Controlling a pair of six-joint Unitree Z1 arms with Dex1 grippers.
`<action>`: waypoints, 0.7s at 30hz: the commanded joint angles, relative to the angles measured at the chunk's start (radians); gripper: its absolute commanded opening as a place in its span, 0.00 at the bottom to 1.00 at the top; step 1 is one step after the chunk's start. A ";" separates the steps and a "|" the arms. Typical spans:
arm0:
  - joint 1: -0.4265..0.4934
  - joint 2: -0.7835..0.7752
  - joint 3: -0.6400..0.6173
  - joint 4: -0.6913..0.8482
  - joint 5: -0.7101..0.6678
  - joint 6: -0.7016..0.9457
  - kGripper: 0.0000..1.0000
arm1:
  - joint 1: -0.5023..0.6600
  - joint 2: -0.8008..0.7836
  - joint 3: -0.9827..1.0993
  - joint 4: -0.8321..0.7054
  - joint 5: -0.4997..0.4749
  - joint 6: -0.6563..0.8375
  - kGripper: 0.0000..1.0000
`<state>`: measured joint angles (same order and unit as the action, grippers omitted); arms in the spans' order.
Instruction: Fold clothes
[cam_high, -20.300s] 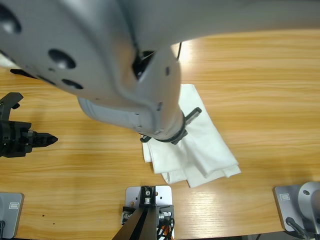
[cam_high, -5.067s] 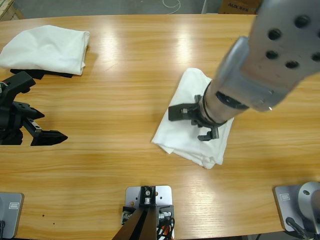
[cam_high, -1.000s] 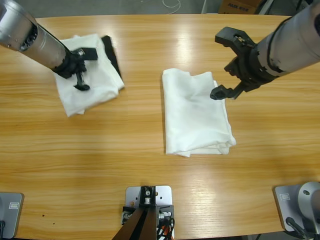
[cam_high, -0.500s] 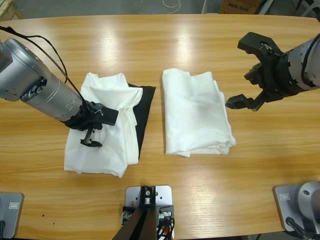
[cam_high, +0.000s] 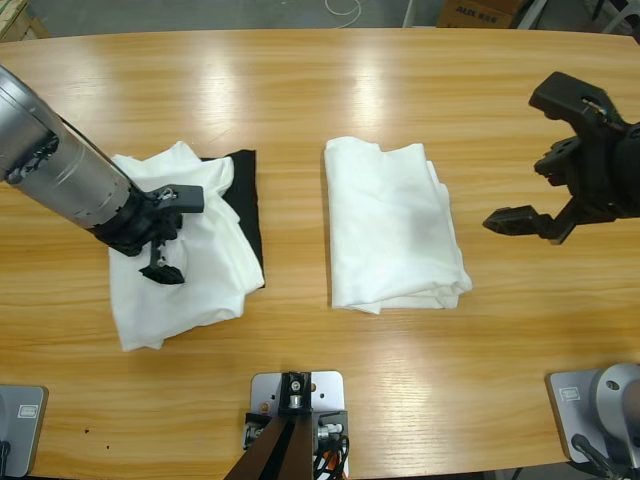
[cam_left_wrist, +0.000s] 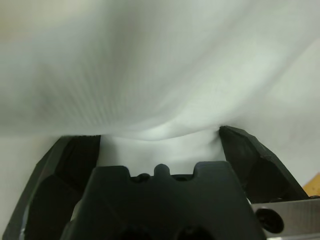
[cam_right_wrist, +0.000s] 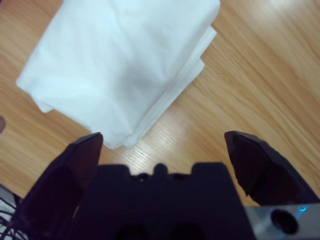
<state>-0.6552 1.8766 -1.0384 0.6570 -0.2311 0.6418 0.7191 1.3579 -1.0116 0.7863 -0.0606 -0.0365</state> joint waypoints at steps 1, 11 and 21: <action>0.084 -0.071 -0.173 0.240 -0.043 -0.012 0.90 | -0.016 -0.007 -0.058 0.036 0.007 0.015 1.00; -0.038 0.196 -0.611 0.268 -0.502 -0.673 0.88 | -0.538 0.074 0.123 -0.159 0.586 0.171 1.00; -0.106 0.359 -0.536 0.160 -0.436 -1.000 0.89 | -0.595 0.253 0.405 -0.534 0.665 0.264 1.00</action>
<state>-0.7518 2.1263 -1.6324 0.8423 -0.7327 -0.2242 0.1552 1.4620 -0.7179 0.3977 0.5716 0.2057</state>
